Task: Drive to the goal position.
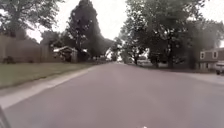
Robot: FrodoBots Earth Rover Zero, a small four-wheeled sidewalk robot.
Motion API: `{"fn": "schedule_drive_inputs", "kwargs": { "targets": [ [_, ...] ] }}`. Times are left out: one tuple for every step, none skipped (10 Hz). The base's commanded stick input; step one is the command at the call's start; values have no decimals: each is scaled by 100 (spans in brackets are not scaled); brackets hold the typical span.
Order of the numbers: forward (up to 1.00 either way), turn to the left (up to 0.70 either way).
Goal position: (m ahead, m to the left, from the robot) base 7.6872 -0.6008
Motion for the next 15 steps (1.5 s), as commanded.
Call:
{"fn": "schedule_drive_inputs", "kwargs": {
  "targets": [
    [70,5],
    [70,6],
    [70,6],
    [70,6],
    [70,6],
    [70,6],
    [70,6],
    [70,6],
    [70,6],
    [70,6],
    [70,7],
    [70,7],
    [70,7],
    [70,7],
    [70,7]
  ]
}}
